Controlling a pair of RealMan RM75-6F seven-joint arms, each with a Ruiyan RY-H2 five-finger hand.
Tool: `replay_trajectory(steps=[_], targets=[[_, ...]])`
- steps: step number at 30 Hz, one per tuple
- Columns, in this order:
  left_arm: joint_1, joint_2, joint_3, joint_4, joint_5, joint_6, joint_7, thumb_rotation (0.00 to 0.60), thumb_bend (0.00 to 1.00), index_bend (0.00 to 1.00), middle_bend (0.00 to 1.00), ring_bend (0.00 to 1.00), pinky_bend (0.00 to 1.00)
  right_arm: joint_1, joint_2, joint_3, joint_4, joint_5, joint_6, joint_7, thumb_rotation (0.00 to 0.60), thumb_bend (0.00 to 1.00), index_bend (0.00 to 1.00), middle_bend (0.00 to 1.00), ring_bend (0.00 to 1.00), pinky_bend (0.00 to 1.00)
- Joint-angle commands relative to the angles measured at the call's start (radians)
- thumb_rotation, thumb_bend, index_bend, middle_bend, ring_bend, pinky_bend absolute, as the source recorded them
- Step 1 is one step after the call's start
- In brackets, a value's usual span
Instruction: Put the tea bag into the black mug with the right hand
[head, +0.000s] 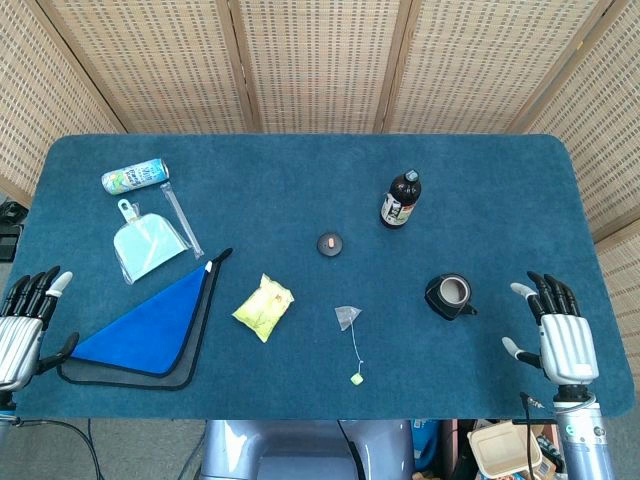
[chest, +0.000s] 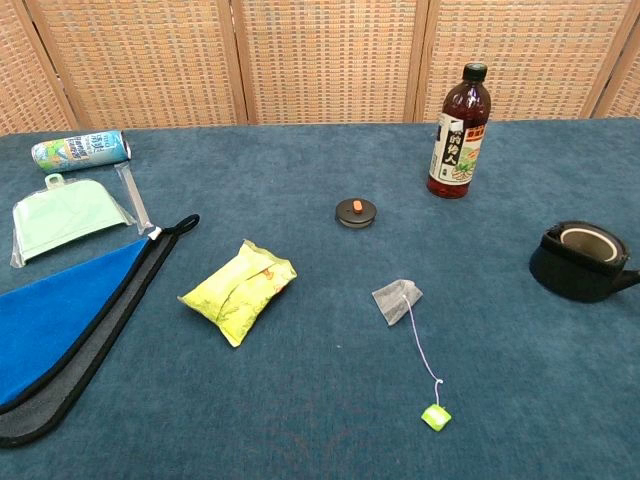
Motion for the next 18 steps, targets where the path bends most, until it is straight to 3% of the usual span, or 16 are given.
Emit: replay_trajectory(steps=[1, 18], targets=[[0.000, 0.000, 0.000, -0.001, -0.001, 0.000, 0.001, 0.600, 0.38, 0.00, 0.00, 0.00, 0.00, 0.001, -0.001, 0.000, 0.002, 0.001, -0.002, 0.003, 0.600, 0.22, 0.25, 0.16, 0.09, 0.14], [0.002, 0.005, -0.002, -0.011, -0.008, 0.000, 0.013, 0.600, 0.38, 0.00, 0.00, 0.00, 0.00, 0.005, -0.004, 0.003, 0.016, -0.006, -0.004, 0.029, 0.600, 0.22, 0.25, 0.17, 0.09, 0.14]])
